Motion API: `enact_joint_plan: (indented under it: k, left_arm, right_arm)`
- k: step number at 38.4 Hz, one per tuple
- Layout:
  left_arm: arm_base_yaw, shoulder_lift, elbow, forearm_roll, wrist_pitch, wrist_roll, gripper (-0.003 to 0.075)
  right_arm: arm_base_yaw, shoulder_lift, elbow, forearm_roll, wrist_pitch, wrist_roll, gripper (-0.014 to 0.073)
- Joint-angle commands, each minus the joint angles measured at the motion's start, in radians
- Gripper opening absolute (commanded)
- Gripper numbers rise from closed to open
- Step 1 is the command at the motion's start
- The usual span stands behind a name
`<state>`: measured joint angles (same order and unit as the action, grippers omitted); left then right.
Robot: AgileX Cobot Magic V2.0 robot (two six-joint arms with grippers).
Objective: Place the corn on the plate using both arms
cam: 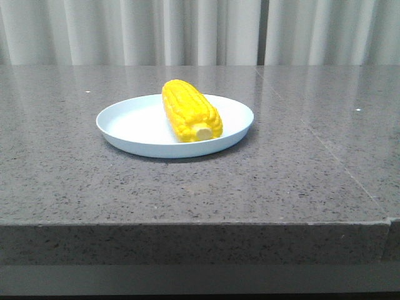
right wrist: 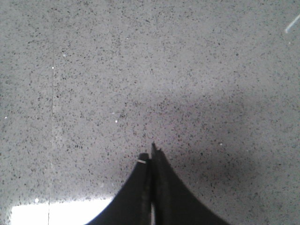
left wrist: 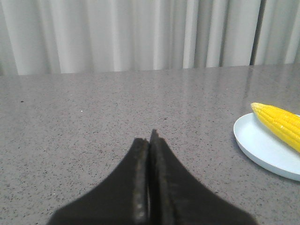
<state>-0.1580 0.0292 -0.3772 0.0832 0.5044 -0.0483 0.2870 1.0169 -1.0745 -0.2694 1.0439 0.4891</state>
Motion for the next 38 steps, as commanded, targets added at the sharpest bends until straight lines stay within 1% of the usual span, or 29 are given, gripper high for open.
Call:
enact_joint_plan:
  k: [1, 11, 20, 25, 29, 38]
  left_arm:
    - [-0.002, 0.011, -0.025, 0.004, -0.075, -0.006, -0.002]
    - [-0.002, 0.011, -0.025, 0.004, -0.075, -0.006, -0.002]
    - [-0.002, 0.011, -0.025, 0.004, -0.075, -0.006, -0.002]
    - [-0.002, 0.011, -0.025, 0.004, -0.075, -0.006, -0.002]
    - [-0.002, 0.011, -0.025, 0.004, -0.075, -0.006, -0.002]
    - [-0.002, 0.011, -0.025, 0.004, -0.075, -0.006, -0.002]
  right_arm:
    - [-0.007, -0.122, 0.064, -0.033, -0.15, -0.013, -0.006]
    - [-0.007, -0.404, 0.315, -0.041, -0.404, -0.014, -0.006]
    - [-0.007, -0.662, 0.514, -0.106, -0.556, -0.014, -0.006]
    - [-0.007, -0.788, 0.587, -0.118, -0.588, -0.014, -0.006]
    - [-0.007, -0.851, 0.613, -0.12, -0.59, -0.014, -0.006]
    - [-0.007, -0.878, 0.62, -0.12, -0.591, -0.014, -0.006]
